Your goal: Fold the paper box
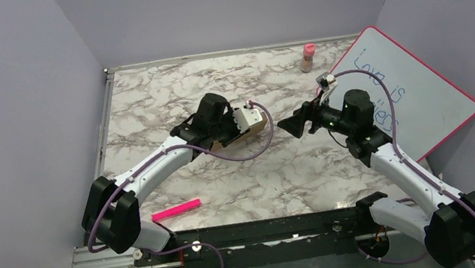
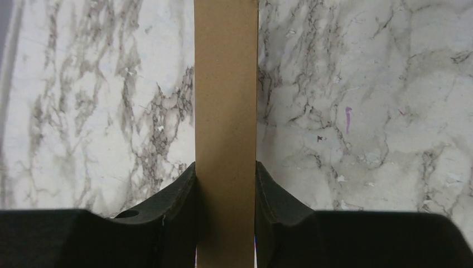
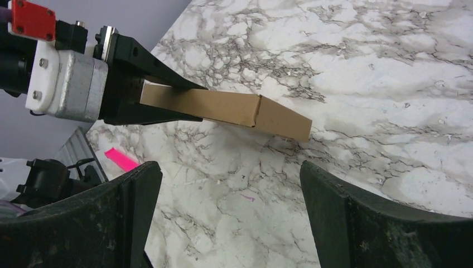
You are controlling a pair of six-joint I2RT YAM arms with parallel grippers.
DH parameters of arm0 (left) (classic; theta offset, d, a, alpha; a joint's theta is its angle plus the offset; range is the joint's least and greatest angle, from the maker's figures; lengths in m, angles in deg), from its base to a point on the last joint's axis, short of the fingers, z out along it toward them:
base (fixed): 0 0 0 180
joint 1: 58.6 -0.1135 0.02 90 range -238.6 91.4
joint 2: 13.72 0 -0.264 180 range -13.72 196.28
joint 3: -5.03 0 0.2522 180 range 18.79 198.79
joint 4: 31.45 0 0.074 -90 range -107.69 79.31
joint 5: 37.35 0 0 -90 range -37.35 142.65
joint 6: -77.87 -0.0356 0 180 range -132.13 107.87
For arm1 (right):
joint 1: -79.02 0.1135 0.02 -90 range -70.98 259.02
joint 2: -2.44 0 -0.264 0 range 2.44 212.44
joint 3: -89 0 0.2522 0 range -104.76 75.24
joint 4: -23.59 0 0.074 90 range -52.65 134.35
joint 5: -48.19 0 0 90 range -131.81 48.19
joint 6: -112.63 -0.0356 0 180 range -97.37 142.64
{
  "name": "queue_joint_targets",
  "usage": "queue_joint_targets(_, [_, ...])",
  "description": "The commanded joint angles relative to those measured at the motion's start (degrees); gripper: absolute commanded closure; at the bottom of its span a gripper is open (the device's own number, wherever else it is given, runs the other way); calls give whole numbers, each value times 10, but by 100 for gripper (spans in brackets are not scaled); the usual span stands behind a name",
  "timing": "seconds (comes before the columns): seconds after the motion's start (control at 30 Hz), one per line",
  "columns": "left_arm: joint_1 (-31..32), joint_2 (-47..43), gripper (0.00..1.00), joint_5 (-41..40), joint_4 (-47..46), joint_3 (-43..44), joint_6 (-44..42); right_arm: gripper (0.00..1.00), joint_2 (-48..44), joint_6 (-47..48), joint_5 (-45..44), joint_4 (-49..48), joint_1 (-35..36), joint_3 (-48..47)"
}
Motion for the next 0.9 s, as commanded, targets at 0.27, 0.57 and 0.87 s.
queue_joint_targets(0.27, [56, 22, 90, -256, -378, -129, -139, 0, -55, -3, -8, 8, -1, 23])
queue_joint_targets(0.57, [98, 128, 79, -299, -421, -134, -149, 0, -100, 6, -26, 44, -2, 31])
queue_joint_targets(0.87, [129, 150, 54, -326, -420, -151, -141, 0, -130, 7, -44, 63, -2, 30])
